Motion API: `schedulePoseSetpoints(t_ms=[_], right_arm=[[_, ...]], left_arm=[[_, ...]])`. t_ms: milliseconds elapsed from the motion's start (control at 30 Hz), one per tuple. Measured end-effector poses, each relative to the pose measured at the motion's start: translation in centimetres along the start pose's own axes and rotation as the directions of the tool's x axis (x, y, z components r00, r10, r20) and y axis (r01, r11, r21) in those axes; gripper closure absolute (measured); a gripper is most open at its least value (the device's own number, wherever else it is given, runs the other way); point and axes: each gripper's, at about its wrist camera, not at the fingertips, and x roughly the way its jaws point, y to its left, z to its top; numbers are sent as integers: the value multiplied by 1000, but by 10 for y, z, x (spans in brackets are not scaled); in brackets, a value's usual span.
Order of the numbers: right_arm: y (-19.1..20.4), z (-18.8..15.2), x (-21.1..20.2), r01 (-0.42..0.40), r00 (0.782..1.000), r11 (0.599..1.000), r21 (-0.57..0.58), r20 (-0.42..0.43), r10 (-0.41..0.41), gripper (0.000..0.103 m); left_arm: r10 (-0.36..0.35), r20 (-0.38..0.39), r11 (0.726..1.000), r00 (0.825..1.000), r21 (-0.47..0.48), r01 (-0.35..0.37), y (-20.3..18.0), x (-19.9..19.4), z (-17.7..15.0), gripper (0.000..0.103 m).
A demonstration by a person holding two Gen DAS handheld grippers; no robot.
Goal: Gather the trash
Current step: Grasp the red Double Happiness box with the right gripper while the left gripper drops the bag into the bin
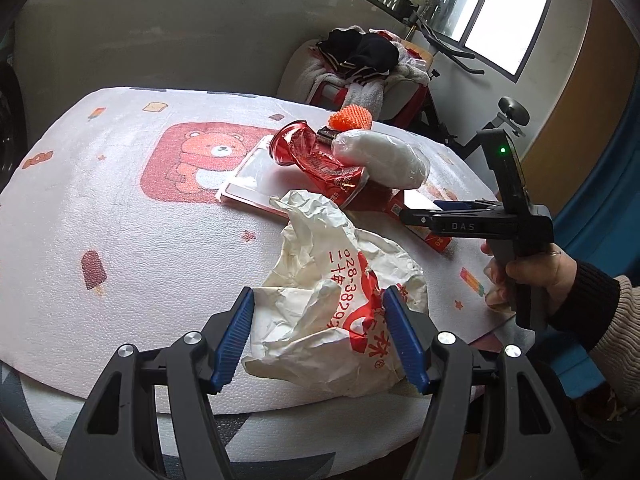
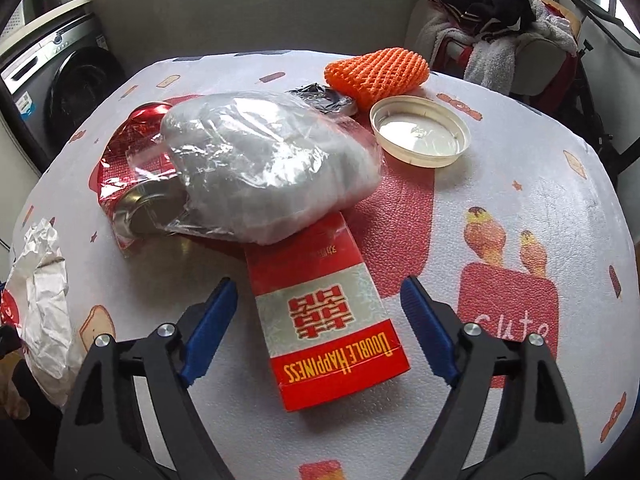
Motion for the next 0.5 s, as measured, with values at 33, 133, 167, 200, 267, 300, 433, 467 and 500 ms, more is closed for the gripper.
schedulePoseSetpoints(t_ms=[33,133,167,200,267,300,433,467,500], right_arm=[[1,-2,0,10,1000,1000,-7,-2,-10,34],[4,-11,-8,3,1000,999,-38,-1,-3,40],[6,-17,-13,-4,1000,999,-52,0,4,40],[8,-22,-17,0,1000,998,-69,1,0,42],[12,-34,-26,10,1000,995,-98,0,-10,42],[13,-40,-31,7,1000,995,-104,1,-7,42],[12,-63,-53,-15,999,997,-75,27,17,43],[11,-68,-59,-23,999,998,-61,37,26,43],[11,-73,-66,-31,998,998,-47,51,34,43]], left_arm=[[0,-1,1000,1000,3,0,-1,0,0,39],[-7,0,1000,1000,7,7,-3,-1,0,39],[-8,0,1000,1000,10,8,-4,-2,-1,39],[-9,-1,1000,1000,14,9,-6,-2,-1,39],[-12,-2,1000,1000,21,12,-9,-4,-2,39],[-14,-4,1000,1000,24,14,-10,-5,-3,39],[-17,-6,999,1000,49,18,-21,-12,-5,39],[-18,-6,998,1000,58,18,-23,-14,-6,39],[-17,-4,998,1000,67,17,-26,-16,-7,39]])
